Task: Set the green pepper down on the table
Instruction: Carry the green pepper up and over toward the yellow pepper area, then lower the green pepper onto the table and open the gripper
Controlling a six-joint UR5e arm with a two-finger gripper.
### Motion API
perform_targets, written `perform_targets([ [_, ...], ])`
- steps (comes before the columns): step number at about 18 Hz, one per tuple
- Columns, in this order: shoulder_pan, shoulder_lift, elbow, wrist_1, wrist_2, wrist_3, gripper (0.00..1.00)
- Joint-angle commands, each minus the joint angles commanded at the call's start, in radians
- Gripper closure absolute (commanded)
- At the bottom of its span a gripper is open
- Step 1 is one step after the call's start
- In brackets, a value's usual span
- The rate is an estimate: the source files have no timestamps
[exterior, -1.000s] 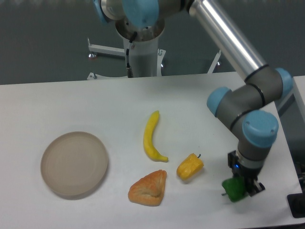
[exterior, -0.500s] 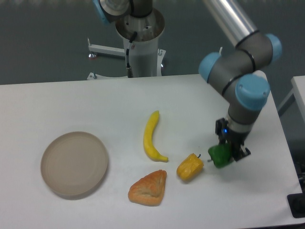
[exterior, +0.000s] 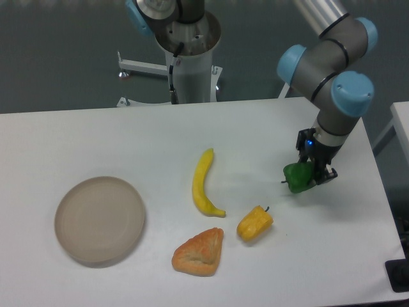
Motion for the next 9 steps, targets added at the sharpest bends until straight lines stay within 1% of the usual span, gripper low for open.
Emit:
perform_targets([
  [2, 0.012, 0.002, -0.017, -0.002, -0.02, -0.015, 0.64],
  [6, 0.031, 0.026, -0.054, -0.006, -0.035, -0.023, 0.63],
  [9, 0.054, 0.023, -0.055, -0.025, -0.092, -0.052, 0.63],
])
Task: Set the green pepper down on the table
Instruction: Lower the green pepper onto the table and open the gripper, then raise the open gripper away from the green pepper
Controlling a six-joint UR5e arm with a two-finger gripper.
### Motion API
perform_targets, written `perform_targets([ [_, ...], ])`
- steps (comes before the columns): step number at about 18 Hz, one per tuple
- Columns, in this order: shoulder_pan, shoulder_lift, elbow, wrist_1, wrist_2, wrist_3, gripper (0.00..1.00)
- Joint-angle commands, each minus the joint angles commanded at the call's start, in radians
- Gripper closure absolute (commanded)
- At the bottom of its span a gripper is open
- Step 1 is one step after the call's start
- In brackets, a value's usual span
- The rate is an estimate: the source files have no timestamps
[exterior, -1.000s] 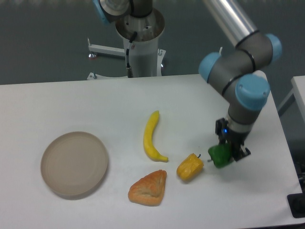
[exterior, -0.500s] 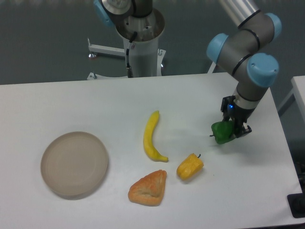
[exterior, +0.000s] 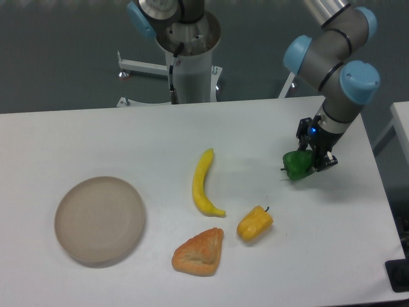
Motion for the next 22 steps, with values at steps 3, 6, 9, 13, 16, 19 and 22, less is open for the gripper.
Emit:
perform_targets([
  [3, 0.003, -0.003, -0.023, 0.003, -0.005, -0.002, 0.63],
  [6, 0.011, -0.008, -0.025, 0.001, -0.011, -0.003, 0.63],
  [9, 0.012, -0.012, -0.028, 0.001, -0.014, -0.011, 0.62],
  [13, 0.011, -0.014, -0.029, 0.001, -0.014, -0.023, 0.61],
  [16, 0.011, -0.012, -0.017, -0.002, -0.012, -0.025, 0.3],
  [19, 0.005, -0.005, -0.011, -0.002, -0.012, -0.067, 0.0],
  [22, -0.008, -0.003, 0.003, 0.0, -0.011, -0.094, 0.0],
])
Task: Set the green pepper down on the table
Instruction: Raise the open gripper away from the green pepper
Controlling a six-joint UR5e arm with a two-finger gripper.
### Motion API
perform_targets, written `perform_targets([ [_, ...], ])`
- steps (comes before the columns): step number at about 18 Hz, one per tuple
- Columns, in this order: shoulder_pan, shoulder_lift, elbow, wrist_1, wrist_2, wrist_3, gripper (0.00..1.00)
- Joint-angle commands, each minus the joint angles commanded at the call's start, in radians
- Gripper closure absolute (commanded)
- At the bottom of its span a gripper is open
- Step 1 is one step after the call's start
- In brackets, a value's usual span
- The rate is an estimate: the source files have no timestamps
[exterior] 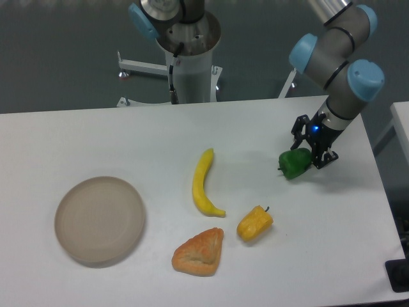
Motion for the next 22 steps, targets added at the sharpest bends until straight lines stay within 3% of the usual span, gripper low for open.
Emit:
perform_targets([
  [5, -0.031, -0.003, 0.046, -0.003, 0.006, -0.011, 0.0],
  [11, -0.112, -0.003, 0.123, 0.008, 0.021, -0.153, 0.0],
  [17, -0.205, -0.046, 0.221, 0.035, 0.109, -0.233, 0.0],
  [22, -0.222, -0.077, 0.258, 0.063, 0.126, -0.252, 0.0],
])
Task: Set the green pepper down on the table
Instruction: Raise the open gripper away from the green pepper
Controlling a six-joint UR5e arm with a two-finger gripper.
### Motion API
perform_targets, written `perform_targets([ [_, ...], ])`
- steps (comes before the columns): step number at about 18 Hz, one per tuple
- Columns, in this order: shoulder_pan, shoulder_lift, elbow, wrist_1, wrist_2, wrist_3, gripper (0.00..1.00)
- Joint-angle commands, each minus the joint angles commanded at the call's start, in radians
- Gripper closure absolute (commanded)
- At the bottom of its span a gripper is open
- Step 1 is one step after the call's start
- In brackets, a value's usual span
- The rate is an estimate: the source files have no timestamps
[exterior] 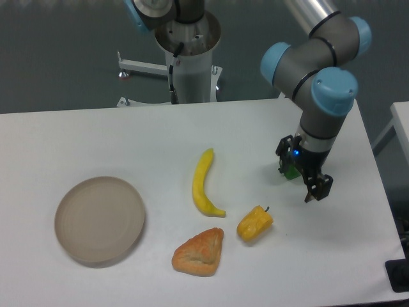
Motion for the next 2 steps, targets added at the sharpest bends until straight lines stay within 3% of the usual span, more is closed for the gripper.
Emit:
perform_targets([
  [2, -0.002, 0.0, 0.002, 0.002, 0.002, -0.002, 0.0],
])
